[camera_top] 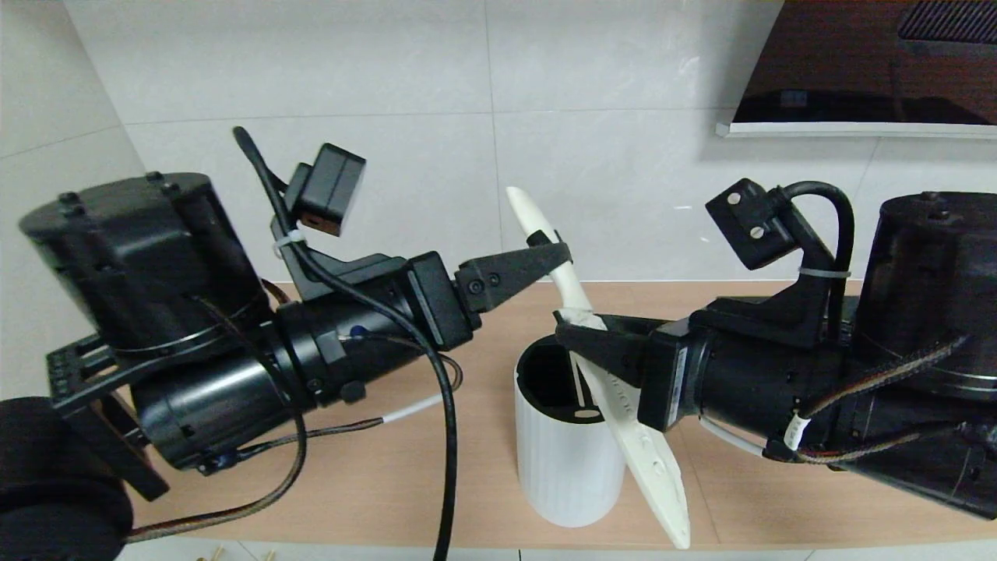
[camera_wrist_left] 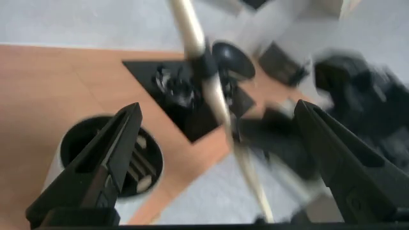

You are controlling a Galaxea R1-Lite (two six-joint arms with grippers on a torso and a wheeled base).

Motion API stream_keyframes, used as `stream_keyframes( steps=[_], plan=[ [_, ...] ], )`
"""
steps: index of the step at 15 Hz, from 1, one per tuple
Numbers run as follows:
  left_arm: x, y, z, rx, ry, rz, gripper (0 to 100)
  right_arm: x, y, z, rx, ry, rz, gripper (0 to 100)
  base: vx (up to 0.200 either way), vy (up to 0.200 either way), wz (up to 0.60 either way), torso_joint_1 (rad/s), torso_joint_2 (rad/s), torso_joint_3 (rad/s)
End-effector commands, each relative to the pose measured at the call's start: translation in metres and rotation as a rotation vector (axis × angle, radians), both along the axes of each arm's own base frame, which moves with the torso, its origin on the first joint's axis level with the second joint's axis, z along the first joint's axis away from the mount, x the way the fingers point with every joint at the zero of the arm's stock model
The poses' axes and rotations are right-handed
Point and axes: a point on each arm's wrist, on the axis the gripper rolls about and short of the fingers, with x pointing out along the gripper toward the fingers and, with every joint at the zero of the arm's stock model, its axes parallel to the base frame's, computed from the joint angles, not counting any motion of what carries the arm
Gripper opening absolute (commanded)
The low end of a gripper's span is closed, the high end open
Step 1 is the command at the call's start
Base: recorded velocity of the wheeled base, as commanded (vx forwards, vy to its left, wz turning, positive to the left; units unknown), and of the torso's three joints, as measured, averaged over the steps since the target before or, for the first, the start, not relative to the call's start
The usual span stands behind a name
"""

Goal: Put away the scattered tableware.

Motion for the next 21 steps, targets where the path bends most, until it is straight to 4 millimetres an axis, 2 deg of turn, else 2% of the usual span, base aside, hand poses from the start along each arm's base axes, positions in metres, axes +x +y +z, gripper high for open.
stream_keyframes(
  steps=[1,6,13,19,20,21],
  plan=[
    [0.003,-0.011,-0.012,0.025,0.031,-0.014,100,-0.004,0.006,-0.007,-0.019,0.013,0.025,0,0.0,0.0,0.0,0.0,0.0,0.0],
    [0.007,-0.018,-0.016,0.027,0.035,0.036,100,-0.006,0.018,-0.016,-0.062,0.014,-0.037,0,0.0,0.0,0.0,0.0,0.0,0.0],
    [0.02,-0.027,-0.022,0.025,0.032,0.113,100,-0.006,0.018,-0.017,-0.08,-0.011,-0.044,0,0.0,0.0,0.0,0.0,0.0,0.0],
    [0.02,-0.027,-0.023,0.026,0.036,0.113,100,-0.01,0.02,-0.021,-0.095,-0.008,-0.028,0,0.0,0.0,0.0,0.0,0.0,0.0],
    [0.02,-0.027,-0.023,0.026,0.036,0.113,0,-0.01,0.02,-0.021,-0.098,-0.007,-0.026,0,0.0,0.0,0.0,0.0,0.0,0.0],
    [0.02,-0.027,-0.023,0.027,0.037,0.113,0,-0.01,0.021,-0.022,-0.099,-0.006,-0.026,0,0.0,0.0,0.0,0.0,0.0,0.0]
  ],
)
